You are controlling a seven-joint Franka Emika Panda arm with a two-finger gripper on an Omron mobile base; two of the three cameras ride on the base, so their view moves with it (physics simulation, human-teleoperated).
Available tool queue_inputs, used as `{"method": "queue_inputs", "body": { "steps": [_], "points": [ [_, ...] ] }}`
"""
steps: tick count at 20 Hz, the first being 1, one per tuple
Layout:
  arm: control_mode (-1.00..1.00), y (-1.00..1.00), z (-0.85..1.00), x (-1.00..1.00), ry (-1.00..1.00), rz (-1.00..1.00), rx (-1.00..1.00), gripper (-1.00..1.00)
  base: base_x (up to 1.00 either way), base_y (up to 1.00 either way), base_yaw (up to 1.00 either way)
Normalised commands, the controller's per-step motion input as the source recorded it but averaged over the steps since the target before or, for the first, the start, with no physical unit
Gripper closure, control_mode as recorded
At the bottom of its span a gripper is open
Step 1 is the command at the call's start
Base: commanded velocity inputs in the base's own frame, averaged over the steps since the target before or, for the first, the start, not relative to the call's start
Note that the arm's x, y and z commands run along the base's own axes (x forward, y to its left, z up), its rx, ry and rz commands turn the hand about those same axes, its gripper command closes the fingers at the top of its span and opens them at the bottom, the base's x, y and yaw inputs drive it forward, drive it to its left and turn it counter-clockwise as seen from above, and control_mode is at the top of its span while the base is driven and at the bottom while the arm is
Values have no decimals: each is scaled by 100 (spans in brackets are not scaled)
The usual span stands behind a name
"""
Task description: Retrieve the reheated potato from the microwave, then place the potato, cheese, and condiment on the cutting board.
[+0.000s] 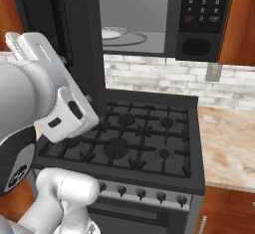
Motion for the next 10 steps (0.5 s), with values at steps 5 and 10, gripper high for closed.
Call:
{"method": "queue_inputs", "body": {
  "steps": [5, 10],
  "points": [
    [-100, -31, 0, 0, 0, 0, 35, -100, 0, 0, 0],
    [-100, -26, 0, 10, 2, -3, 38, -100, 0, 0, 0]
  ]
}}
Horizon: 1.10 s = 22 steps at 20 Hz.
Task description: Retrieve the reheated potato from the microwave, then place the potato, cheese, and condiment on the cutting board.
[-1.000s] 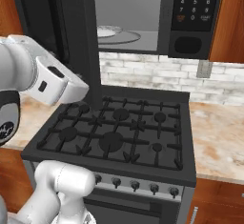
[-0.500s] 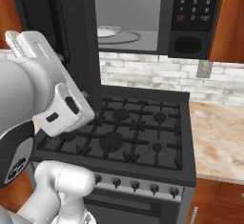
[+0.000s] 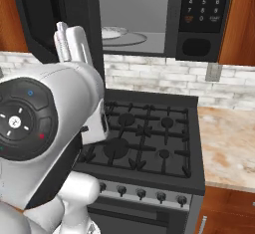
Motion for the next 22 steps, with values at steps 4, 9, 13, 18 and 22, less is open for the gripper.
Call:
{"method": "queue_inputs", "body": {
  "steps": [4, 9, 13, 18, 22],
  "points": [
    [-100, -11, -5, 27, 2, 0, 40, -100, 0, 0, 0],
    [-100, -7, -19, 55, -5, 9, 27, -100, 0, 0, 0],
    [-100, -14, -20, 48, -10, 28, 15, -100, 0, 0, 0],
    [-100, -7, -22, 50, -15, 35, 2, -100, 0, 0, 0],
    [-100, -1, -6, 47, -15, 29, 0, -100, 0, 0, 0]
  ]
}}
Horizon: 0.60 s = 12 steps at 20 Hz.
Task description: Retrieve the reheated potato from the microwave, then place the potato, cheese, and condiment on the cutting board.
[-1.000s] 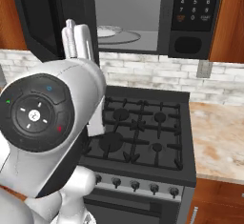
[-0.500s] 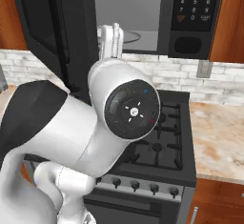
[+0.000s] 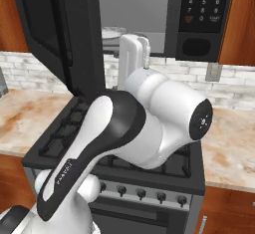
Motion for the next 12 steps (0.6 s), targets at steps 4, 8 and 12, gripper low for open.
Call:
{"method": "queue_inputs", "body": {
  "steps": [4, 8, 12],
  "points": [
    [-100, 16, 3, 22, -17, 20, 0, -100, 0, 0, 0],
    [-100, 31, 14, 1, -14, 16, -9, -100, 0, 0, 0],
    [-100, 27, 24, -15, -7, 14, -18, -100, 0, 0, 0]
  ]
}}
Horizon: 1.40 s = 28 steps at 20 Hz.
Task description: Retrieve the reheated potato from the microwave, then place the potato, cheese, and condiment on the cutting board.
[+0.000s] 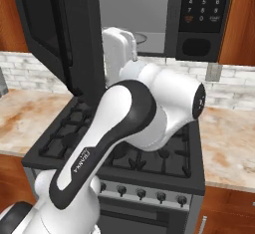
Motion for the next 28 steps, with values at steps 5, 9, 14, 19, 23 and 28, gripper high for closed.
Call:
{"method": "queue_inputs", "body": {
  "steps": [5, 9, 14, 19, 23, 28],
  "points": [
    [-100, 22, 20, -28, -2, 14, -15, -100, 0, 0, 0],
    [-100, 32, 7, -33, 0, 19, -4, -100, 0, 0, 0],
    [-100, 39, 8, -25, 0, 16, -2, -100, 0, 0, 0],
    [-100, 50, 2, -41, 0, 13, -3, -100, 0, 0, 0],
    [-100, 55, 0, -48, 0, -1, 0, -100, 0, 0, 0],
    [-100, 70, 0, -24, 0, -8, 0, -100, 0, 0, 0]
  ]
}}
